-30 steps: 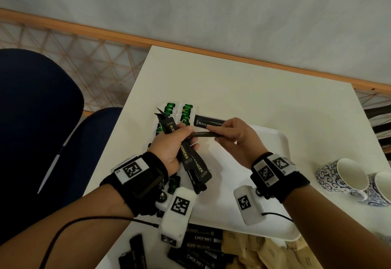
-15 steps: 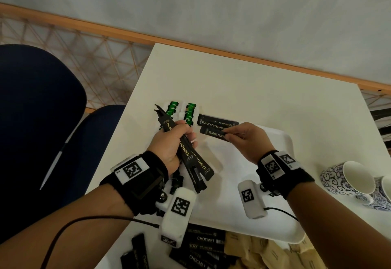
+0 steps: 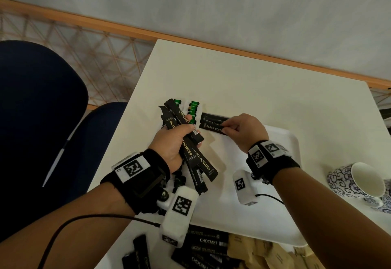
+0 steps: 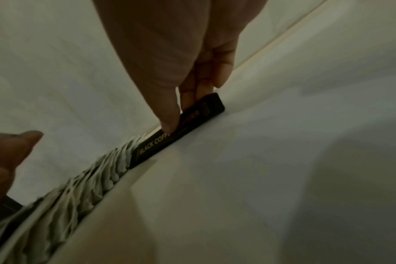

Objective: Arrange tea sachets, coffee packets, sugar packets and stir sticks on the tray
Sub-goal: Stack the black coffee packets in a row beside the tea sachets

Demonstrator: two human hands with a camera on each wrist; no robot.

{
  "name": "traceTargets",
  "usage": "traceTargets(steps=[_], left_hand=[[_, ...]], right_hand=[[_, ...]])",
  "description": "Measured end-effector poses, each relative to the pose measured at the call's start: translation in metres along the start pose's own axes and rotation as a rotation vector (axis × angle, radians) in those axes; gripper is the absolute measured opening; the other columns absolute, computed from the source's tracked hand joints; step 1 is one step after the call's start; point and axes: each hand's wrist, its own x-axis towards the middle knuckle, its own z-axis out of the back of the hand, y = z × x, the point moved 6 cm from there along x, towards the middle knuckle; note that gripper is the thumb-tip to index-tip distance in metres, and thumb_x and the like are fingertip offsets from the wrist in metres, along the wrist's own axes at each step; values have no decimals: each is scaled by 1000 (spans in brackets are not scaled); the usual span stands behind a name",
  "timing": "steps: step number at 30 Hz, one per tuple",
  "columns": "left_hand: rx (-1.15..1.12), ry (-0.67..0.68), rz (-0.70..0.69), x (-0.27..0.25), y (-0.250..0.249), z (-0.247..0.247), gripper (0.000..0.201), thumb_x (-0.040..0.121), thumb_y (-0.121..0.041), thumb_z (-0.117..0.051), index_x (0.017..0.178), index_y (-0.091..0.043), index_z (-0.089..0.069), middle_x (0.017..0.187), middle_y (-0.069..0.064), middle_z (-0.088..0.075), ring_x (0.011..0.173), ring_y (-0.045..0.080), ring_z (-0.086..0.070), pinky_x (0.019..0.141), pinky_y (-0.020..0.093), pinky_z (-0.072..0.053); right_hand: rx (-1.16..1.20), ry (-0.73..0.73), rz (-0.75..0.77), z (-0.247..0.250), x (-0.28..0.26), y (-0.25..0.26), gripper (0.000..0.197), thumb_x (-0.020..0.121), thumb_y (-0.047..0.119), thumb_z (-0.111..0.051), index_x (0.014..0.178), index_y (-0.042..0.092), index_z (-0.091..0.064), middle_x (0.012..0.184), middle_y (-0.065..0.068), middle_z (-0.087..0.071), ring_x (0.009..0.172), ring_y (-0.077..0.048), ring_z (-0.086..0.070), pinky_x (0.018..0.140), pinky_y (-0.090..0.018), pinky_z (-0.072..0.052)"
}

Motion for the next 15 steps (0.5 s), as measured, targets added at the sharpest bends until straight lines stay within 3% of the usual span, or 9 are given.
traceTargets(steps=[5, 8, 11, 15], left_hand=[[24, 9, -24, 2, 0, 1, 17, 89, -2, -61, 97, -16, -66, 85, 10, -65, 71, 22, -63, 77, 42, -54], [26, 39, -30, 1, -1, -2, 15, 89, -2, -61, 96, -15, -65, 84, 9, -67, 68, 21, -65, 69, 37, -57], [45, 64, -27, 0, 1, -5, 14, 88, -2, -62, 90, -14, -66, 73, 6, -69, 60, 17, -66, 61, 33, -57], [116, 96, -12, -5, 6, -11, 6, 84, -6, -68, 90, -8, -66, 72, 8, -67, 61, 18, -62, 61, 31, -56]], right_hand=[[-17, -28, 27, 1, 1, 0, 17, 86, 31, -63, 102, 28, -70, 90, 5, -53, 96, -18, -51, 79, -27, -39], [10, -59, 48, 5, -1, 2, 17, 86, 32, -64, 102, 28, -69, 89, 7, -52, 96, -17, -50, 80, -26, -39], [172, -89, 79, 13, -7, 14, 15, 88, 34, -63, 97, 26, -71, 87, 7, -58, 88, -13, -56, 78, -27, -45], [498, 84, 23, 10, -18, 40, 24, 89, 43, -60, 97, 24, -73, 85, 9, -70, 84, -8, -65, 78, -23, -51]])
